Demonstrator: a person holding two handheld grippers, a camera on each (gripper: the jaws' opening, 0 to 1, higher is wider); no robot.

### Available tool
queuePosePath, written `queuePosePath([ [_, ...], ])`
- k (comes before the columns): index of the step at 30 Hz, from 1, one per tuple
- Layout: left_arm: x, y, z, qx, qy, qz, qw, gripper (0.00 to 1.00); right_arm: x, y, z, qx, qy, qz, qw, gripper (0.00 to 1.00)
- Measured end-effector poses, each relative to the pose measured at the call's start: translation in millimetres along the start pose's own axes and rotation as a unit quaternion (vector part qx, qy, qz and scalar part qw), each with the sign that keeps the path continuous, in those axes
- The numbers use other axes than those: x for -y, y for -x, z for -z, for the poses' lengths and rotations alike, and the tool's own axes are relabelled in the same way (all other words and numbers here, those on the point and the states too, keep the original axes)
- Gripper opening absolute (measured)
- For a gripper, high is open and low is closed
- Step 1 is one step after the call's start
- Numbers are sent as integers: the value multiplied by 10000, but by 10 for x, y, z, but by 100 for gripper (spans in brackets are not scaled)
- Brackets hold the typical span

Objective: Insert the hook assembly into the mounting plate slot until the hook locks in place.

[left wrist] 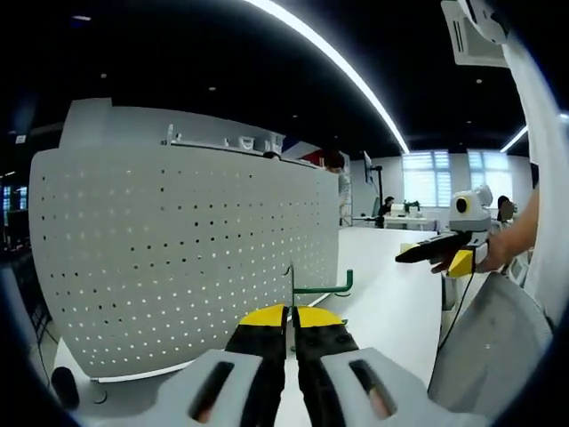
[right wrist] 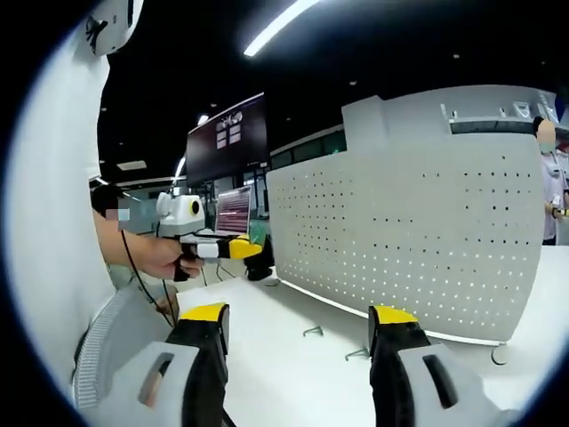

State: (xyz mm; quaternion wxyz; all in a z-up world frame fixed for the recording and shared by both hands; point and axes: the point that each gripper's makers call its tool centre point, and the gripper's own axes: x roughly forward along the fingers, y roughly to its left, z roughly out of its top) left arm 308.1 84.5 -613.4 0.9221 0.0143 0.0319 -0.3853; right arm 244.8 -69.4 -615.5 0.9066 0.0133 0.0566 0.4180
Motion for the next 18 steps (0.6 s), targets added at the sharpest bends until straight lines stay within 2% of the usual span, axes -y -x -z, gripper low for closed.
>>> queuePosePath([
  [18,12,-57,-51,45,20,-161,9999,2,-104,-367,-278,353,-141,-278,9989,54],
])
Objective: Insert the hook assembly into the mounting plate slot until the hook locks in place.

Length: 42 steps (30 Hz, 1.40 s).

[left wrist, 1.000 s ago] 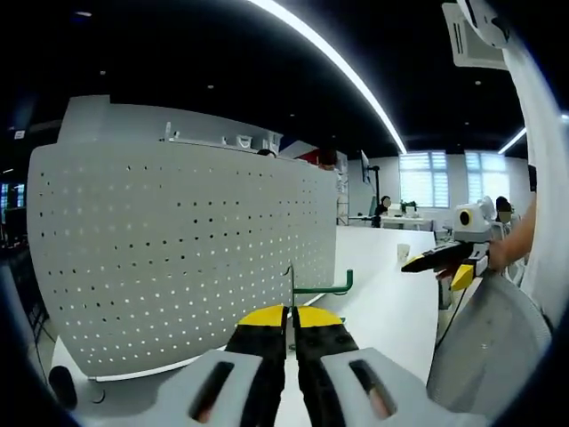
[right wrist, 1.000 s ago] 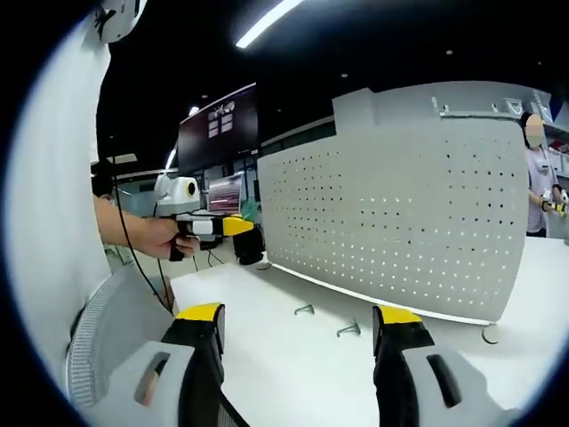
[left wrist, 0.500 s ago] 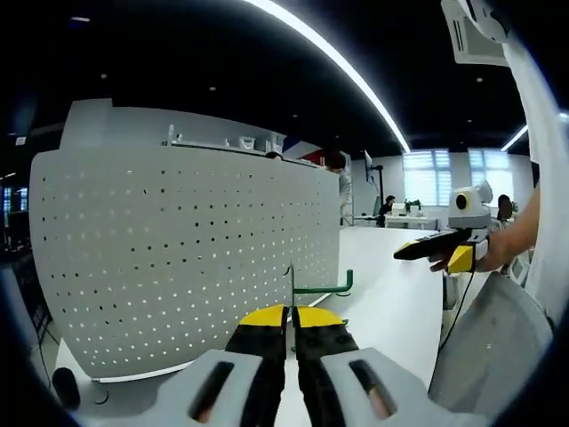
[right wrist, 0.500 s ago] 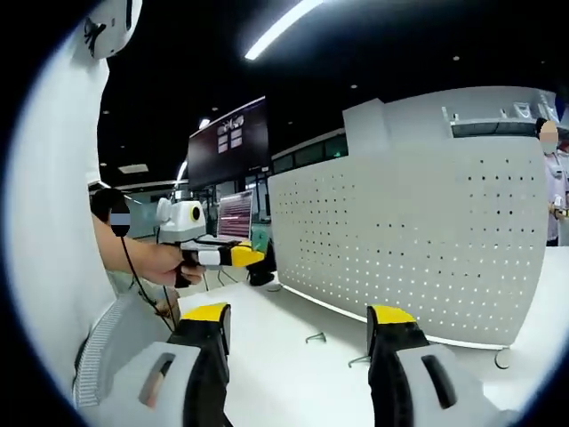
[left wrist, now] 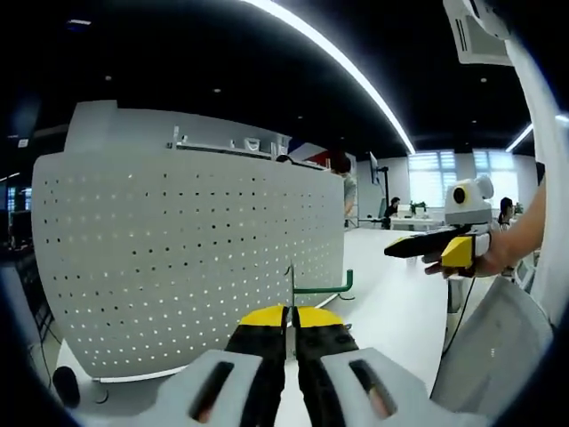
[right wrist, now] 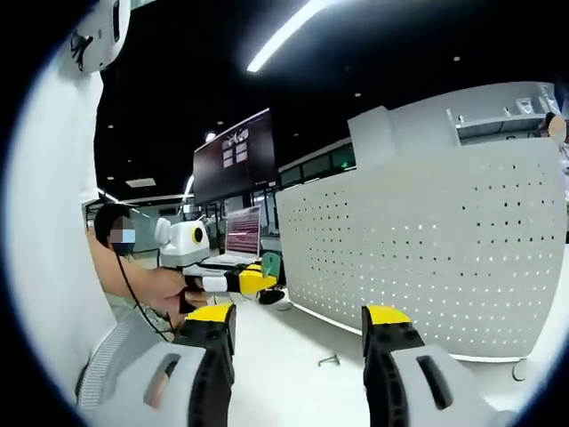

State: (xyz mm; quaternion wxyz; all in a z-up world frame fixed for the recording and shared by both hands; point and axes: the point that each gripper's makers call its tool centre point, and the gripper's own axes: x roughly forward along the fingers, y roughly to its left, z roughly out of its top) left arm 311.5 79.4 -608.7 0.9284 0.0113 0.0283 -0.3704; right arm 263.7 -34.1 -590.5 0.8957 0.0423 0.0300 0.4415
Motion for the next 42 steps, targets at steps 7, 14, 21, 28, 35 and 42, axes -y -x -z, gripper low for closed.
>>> queuePosePath([
  [7,66,-39,-33,19,-1,-15,10000,2,-6,-105,-62,76,10,-88,9999,52],
  [14,132,-65,-72,74,38,-8,10000,2,-1,-136,-129,225,-25,-86,9997,47],
  [21,142,-83,-104,146,138,-86,9998,2,-39,-233,-152,228,-50,-130,9996,43],
  [28,254,-122,-129,179,168,-39,9997,2,-94,-318,-203,311,-105,-250,9991,40],
  [35,322,-162,-198,326,288,-59,9990,2,-92,-334,-239,373,-170,-246,9989,33],
  [42,369,-210,-237,366,211,-160,9990,2,-99,-355,-281,426,-190,-250,9986,25],
])
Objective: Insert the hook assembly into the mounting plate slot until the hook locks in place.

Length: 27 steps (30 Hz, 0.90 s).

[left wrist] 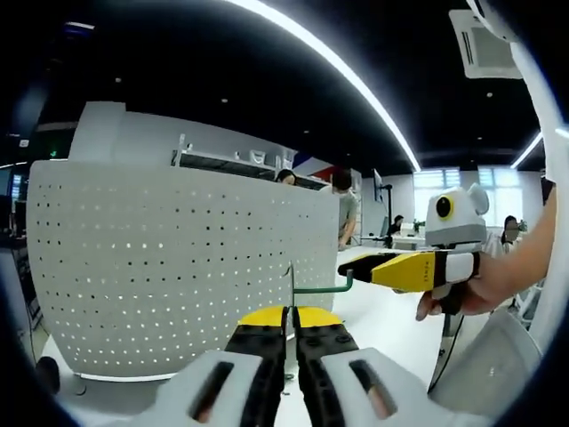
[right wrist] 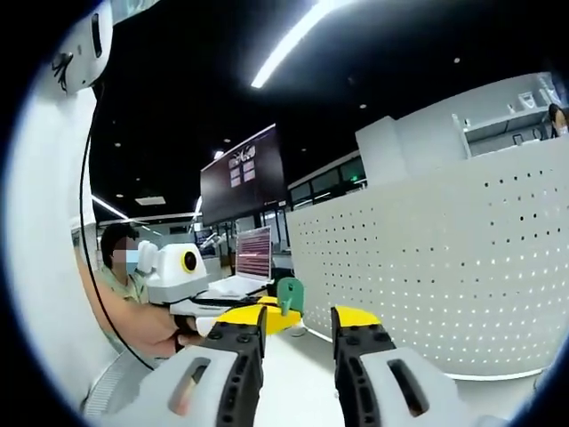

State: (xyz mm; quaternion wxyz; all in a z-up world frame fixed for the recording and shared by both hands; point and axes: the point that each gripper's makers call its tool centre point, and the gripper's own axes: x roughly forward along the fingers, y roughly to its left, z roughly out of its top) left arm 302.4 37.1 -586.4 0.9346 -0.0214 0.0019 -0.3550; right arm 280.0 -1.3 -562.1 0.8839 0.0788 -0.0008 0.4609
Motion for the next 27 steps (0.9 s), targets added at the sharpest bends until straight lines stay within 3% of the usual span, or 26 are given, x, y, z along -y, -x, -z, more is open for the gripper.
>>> queuePosePath([
  [12,66,-6,-34,87,3,-122,9999,2,-12,-67,-12,6,-27,-31,10000,14],
  [27,132,-10,-81,186,-11,-164,9997,2,-90,-228,33,-65,-82,-173,9998,8],
])
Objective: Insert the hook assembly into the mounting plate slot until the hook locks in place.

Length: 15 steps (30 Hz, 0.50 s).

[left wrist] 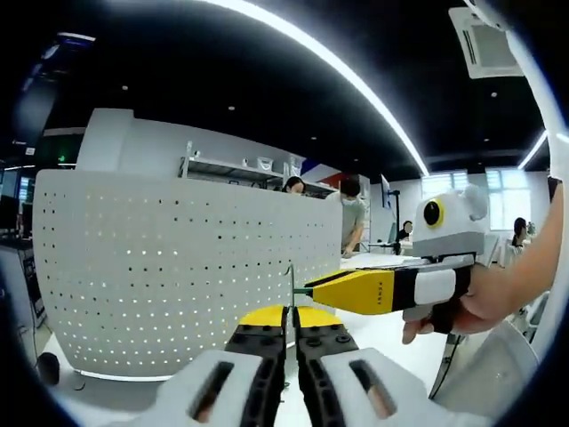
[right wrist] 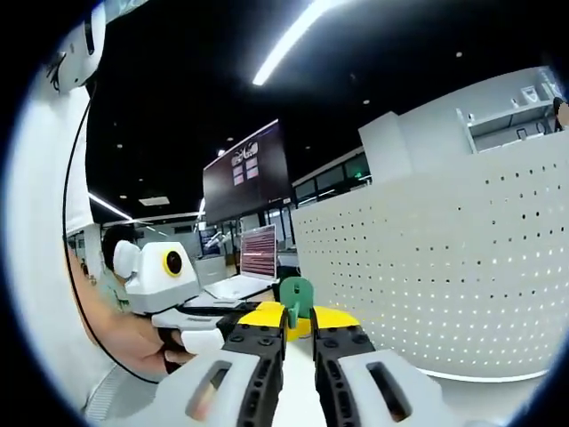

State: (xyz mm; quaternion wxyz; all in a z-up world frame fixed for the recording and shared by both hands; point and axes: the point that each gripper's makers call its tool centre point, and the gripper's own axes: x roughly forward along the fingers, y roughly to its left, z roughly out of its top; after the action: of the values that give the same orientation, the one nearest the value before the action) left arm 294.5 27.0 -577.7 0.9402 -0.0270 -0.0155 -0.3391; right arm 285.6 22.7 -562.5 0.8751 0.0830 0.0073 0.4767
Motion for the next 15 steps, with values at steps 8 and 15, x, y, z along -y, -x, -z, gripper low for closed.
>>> queuePosePath([
  [8,10,-15,-3,-30,-3,-19,10000,2,-3,-26,-8,91,-90,31,9999,5],
  [15,-7,-6,0,-49,-3,-70,10000,2,11,-43,-1,152,-164,132,9997,2],
])
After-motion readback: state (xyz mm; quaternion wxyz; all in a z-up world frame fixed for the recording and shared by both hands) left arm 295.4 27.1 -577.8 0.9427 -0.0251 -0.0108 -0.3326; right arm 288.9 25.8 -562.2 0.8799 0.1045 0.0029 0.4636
